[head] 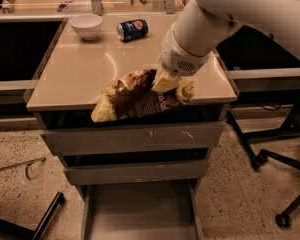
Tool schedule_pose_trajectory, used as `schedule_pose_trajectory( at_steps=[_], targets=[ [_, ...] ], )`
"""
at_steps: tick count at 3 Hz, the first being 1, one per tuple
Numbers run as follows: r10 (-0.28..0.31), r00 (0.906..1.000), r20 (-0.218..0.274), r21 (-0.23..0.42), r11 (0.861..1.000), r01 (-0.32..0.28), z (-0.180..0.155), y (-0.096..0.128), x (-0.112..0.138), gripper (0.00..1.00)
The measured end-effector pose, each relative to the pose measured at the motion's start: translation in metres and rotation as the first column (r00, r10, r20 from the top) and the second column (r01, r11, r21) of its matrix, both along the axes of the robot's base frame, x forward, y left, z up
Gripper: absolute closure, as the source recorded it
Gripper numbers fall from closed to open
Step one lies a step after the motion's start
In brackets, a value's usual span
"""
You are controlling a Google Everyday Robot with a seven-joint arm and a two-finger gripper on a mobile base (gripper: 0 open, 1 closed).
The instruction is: Place brown chip bag into bottom drawer
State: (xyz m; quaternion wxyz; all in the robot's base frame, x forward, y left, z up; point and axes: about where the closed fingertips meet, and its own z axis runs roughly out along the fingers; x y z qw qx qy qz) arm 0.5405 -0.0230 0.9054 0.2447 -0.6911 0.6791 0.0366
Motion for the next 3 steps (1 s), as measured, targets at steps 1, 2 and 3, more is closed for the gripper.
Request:
schedule_pose_trajectory(
  at_steps=[1, 2, 3],
  targets=[
    [-0.034, 0.9993, 0.013, -0.012, 0.999, 0.034, -0.008, 0.006, -0.036, 1.0],
    [-0.034, 0.9993, 0.013, -0.012, 0.999, 0.034, -0.008, 0.006, -0.036, 1.0],
    [-0.045, 0.9987, -0.024, 0.009, 0.999, 0.045, -0.019, 0.007, -0.052, 1.0]
  ],
)
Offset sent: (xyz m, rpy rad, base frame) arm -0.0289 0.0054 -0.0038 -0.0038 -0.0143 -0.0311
